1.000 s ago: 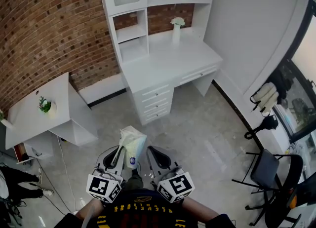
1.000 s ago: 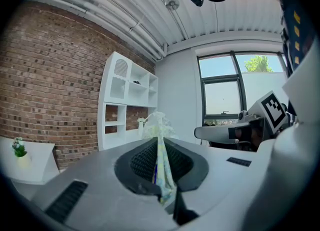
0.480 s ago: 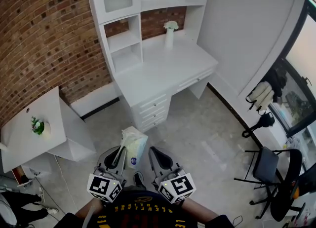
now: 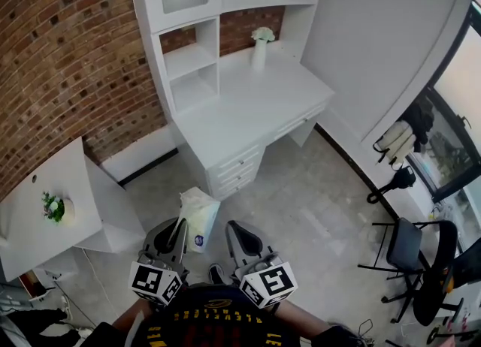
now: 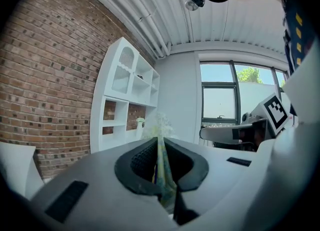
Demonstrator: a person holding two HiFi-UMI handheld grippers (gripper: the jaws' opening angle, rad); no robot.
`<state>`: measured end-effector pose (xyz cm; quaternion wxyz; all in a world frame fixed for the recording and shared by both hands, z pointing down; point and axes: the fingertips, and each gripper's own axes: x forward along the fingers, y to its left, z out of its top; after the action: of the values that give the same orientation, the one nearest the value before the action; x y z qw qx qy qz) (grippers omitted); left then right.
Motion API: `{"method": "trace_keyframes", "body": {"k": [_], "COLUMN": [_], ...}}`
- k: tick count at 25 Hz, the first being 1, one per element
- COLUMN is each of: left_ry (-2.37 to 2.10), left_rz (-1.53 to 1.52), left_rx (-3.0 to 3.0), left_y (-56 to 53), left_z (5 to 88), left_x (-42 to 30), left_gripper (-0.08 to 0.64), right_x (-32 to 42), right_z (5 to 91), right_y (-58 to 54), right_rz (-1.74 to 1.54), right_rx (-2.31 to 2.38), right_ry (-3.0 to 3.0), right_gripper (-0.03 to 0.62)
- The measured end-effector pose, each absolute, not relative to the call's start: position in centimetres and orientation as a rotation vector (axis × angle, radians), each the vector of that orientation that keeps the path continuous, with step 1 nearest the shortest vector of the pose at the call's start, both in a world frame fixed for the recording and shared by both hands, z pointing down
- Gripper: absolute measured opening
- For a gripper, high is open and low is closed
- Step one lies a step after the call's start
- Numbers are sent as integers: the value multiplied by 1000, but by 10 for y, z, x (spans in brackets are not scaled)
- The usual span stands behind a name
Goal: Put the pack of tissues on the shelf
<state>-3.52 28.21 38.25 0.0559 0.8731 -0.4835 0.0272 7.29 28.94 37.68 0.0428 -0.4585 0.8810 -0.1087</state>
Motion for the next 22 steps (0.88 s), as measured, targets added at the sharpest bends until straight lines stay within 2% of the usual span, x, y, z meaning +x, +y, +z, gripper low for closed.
{"method": "trace_keyframes", "body": {"k": [22], "left_ry": [-1485], "left_rz": [92], "left_rx": [2599], "left_y": [161], "left_z": [397], "left_x": [-43], "left_gripper": [14], "right_x": [54], "right_z": [389], "right_y": [160], "right_rz": [-387], "right_rx": [-1350], "right_ry": [2743], "right_gripper": [6]}}
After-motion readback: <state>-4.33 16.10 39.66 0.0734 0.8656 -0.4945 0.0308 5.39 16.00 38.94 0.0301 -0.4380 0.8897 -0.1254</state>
